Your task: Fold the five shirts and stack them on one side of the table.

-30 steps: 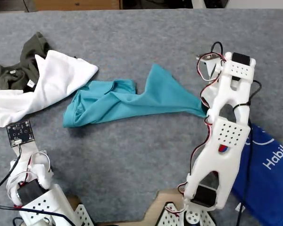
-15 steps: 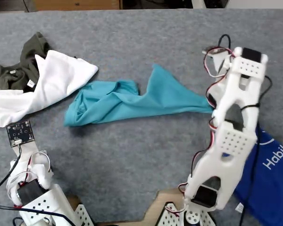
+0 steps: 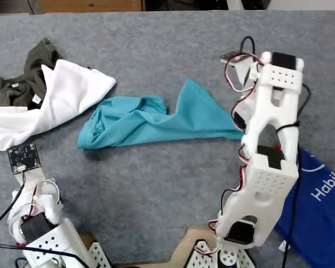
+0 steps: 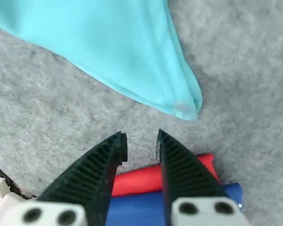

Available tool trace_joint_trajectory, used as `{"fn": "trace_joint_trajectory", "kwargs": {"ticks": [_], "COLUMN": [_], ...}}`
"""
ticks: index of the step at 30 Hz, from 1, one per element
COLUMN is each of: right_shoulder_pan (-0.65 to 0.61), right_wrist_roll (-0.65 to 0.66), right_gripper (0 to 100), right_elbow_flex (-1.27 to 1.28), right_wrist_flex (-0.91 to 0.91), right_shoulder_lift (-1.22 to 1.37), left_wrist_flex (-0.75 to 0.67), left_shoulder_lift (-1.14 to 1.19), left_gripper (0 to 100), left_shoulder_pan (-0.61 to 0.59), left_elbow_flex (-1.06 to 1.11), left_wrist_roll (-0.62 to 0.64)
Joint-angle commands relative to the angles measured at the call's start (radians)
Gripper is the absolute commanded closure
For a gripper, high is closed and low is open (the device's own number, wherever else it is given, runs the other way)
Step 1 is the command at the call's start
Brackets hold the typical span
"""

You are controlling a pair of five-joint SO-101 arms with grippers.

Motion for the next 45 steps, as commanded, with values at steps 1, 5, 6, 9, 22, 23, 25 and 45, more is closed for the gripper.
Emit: {"fn": "trace_joint_trajectory", "kwargs": {"ticks": [1,5,6,9,22,23,25,45], "right_shoulder_pan": [-0.024,-0.025,-0.027,-0.027,-0.027,-0.027,-0.027,-0.031], "right_wrist_roll": [0.008,0.008,0.008,0.008,0.008,0.008,0.008,-0.135], "right_gripper": [87.5,87.5,87.4,87.3,87.4,87.4,87.4,87.5], "right_elbow_flex": [-0.005,-0.008,-0.008,-0.008,-0.001,-0.001,-0.001,0.001], "right_wrist_flex": [0.014,0.014,0.014,0.014,0.014,0.014,0.014,0.014], "right_shoulder_lift": [-0.077,-0.077,-0.077,-0.077,-0.074,-0.074,-0.074,-0.076], "left_wrist_flex": [0.003,0.003,0.003,0.003,0.003,0.003,0.003,0.003], "left_shoulder_lift": [-0.005,-0.005,-0.005,-0.005,-0.005,-0.005,-0.005,-0.005], "left_gripper": [97,97,97,97,97,97,97,97], "left_shoulder_pan": [-0.003,-0.003,-0.003,-0.003,-0.003,-0.003,-0.003,-0.003], "left_elbow_flex": [0.012,0.012,0.012,0.012,0.012,0.012,0.012,0.012], "left_wrist_roll": [-0.006,-0.006,-0.006,-0.005,-0.005,-0.005,-0.005,-0.005]}}
